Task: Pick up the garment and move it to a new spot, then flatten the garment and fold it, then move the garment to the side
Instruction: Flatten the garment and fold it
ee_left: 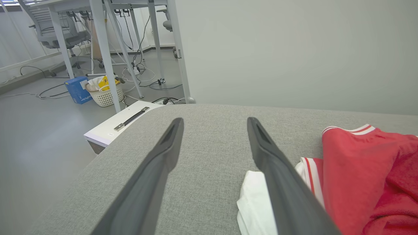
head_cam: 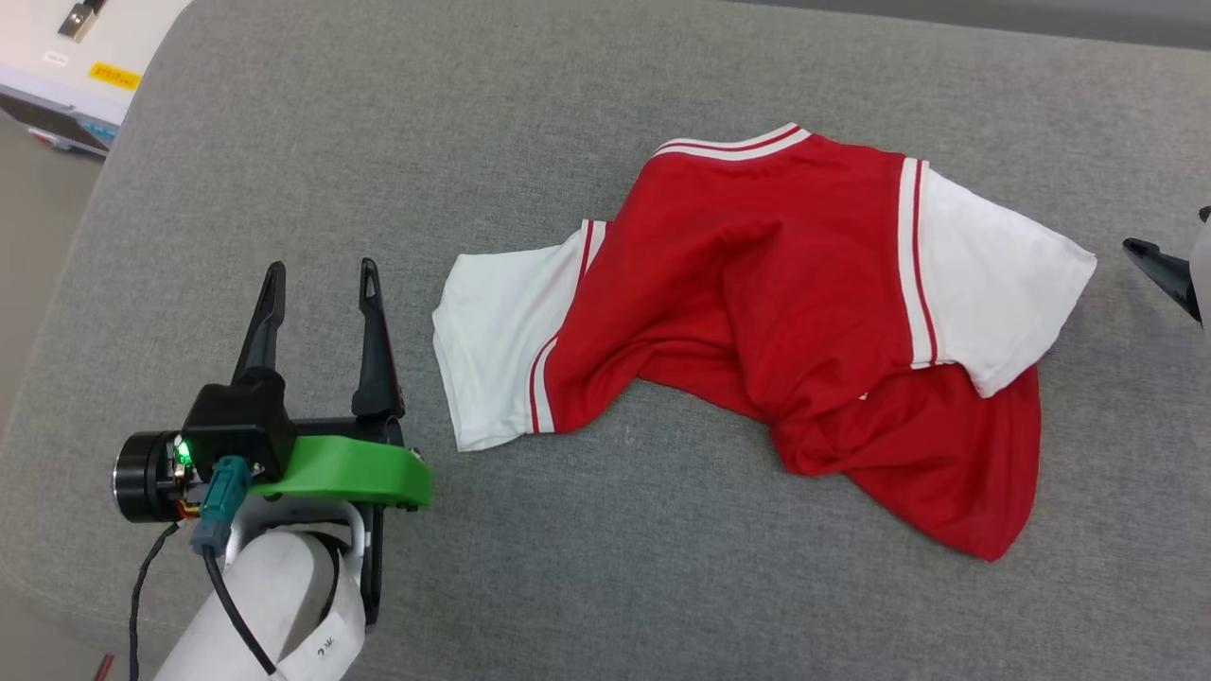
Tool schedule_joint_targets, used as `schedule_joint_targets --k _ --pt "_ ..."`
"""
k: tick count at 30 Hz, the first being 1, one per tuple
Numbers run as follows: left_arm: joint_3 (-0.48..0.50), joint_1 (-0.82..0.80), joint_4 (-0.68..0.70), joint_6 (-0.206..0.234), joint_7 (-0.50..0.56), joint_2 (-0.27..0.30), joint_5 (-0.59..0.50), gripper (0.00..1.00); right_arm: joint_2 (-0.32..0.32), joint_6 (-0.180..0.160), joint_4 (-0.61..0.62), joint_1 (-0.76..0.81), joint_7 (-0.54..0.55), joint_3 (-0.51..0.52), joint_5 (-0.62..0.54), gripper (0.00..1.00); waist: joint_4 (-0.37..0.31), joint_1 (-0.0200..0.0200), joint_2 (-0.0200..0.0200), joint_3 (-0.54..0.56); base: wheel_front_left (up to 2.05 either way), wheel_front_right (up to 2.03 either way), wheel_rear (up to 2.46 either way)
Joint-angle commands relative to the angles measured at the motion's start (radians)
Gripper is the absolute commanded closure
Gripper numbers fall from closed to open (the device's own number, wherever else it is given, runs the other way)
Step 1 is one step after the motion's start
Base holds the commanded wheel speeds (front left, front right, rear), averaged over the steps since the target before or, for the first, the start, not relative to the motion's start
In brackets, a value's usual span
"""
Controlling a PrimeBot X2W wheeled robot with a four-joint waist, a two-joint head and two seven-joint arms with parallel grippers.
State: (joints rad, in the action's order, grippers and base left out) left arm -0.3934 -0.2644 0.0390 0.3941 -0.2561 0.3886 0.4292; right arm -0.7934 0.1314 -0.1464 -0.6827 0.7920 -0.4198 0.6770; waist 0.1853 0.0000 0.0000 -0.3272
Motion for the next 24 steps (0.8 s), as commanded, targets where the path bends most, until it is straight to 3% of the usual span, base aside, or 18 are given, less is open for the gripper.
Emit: schedule_joint_targets --k 1,9,16,17,18,24 --pt "0.028 0.018 -0.010 -0.024 -0.006 -0.031 -0.033 0.00 0.000 -0.001 -0.019 -0.035 0.016 -0.020 0.013 0.00 0.035 0.0000 0.0000 -0.050 0.00 0.00 0.00" --pt "0.147 0.018 -0.057 -0.154 -0.006 -0.165 -0.150 0.00 0.020 -0.001 -0.148 -0.090 0.020 -0.130 0.026 0.00 0.075 0.0000 0.0000 -0.100 0.00 0.00 0.00" --pt "0.219 0.015 -0.076 -0.234 -0.006 -0.239 -0.224 0.00 0.022 -0.001 -0.236 -0.037 -0.041 -0.213 0.076 0.00 0.084 0.0000 0.0000 -0.105 0.00 0.00 0.00" --pt "0.231 0.018 -0.079 -0.244 -0.006 -0.246 -0.234 0.00 0.022 -0.001 -0.240 -0.034 -0.061 -0.221 0.084 0.30 0.079 0.0000 0.0000 -0.101 0.00 0.00 0.00" --pt "0.239 0.021 -0.081 -0.251 -0.006 -0.251 -0.242 0.00 0.020 -0.001 -0.241 -0.033 -0.077 -0.227 0.092 1.00 0.075 0.0000 0.0000 -0.096 0.00 0.00 0.00" --pt "0.287 0.045 -0.096 -0.291 -0.006 -0.273 -0.284 0.00 -0.015 -0.001 -0.195 -0.065 -0.229 -0.212 0.115 1.00 0.038 0.0000 0.0000 -0.050 0.00 0.00 0.00"
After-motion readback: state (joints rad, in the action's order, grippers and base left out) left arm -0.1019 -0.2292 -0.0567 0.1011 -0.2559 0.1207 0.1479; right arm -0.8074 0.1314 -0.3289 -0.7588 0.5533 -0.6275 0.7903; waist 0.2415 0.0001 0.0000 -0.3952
